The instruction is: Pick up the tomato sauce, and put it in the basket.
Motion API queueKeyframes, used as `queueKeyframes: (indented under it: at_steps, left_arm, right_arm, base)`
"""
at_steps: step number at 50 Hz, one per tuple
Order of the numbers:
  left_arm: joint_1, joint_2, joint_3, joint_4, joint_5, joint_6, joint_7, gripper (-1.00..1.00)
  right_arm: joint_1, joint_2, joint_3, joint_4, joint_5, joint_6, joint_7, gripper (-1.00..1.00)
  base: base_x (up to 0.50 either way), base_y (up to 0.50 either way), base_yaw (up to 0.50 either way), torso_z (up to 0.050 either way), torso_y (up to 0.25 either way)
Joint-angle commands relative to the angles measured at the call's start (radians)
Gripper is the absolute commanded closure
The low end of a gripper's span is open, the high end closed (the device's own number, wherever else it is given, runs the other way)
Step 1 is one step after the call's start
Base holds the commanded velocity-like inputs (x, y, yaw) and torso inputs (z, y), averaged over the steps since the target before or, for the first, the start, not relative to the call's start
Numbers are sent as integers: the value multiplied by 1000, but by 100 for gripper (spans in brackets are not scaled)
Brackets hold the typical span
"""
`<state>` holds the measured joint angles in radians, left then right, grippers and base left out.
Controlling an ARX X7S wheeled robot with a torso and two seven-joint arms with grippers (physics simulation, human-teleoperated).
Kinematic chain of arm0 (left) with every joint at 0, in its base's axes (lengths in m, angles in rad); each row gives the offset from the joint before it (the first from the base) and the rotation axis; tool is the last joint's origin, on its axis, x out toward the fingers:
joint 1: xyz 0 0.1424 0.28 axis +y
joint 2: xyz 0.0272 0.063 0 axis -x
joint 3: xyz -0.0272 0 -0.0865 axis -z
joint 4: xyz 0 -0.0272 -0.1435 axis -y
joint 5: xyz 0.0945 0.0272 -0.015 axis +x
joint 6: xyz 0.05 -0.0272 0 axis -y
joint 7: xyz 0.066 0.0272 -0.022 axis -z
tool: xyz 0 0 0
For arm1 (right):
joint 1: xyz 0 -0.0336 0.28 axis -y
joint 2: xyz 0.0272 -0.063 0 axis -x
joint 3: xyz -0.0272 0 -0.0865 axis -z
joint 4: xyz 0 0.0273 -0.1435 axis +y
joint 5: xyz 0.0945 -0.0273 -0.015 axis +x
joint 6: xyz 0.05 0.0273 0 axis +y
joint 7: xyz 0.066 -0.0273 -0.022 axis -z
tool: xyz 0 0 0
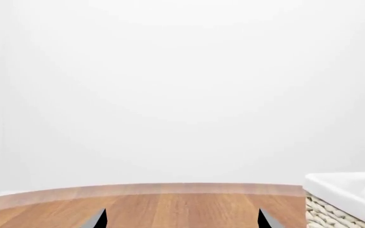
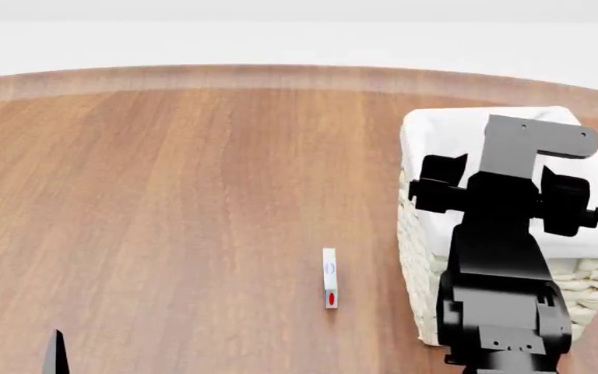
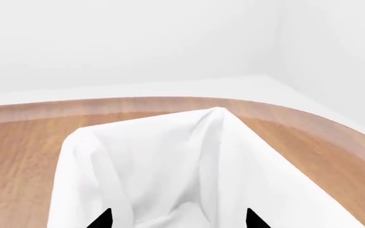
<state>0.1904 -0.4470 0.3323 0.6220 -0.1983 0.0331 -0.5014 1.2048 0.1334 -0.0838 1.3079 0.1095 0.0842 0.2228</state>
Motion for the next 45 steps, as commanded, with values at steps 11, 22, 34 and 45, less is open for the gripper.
queueKeyframes:
  at_steps: [11,22,34,45]
  left_arm:
    - [1,-2,6,-4,2,4,-4,-100]
    - [1,-3,7,-13,-1,13,-4,-100]
    - [-9,-4,14,-17,1,4,-4,-100]
    - [-20,-3,20,-23,-2,-1,-1,-100]
  right_arm:
    - [-214,9,10,-656,-23,227,3,-100]
    - [-351,24,-3,-1129,-2,400,18,-100]
    - [-530,31,-4,-1426,3,367,52,-100]
    - [-641,51,-26,-1620,-21,352,81,-100]
  base:
    - [0,0,0,0,0]
    - [0,0,0,0,0]
    - [0,0,0,0,0]
    - [0,0,0,0,0]
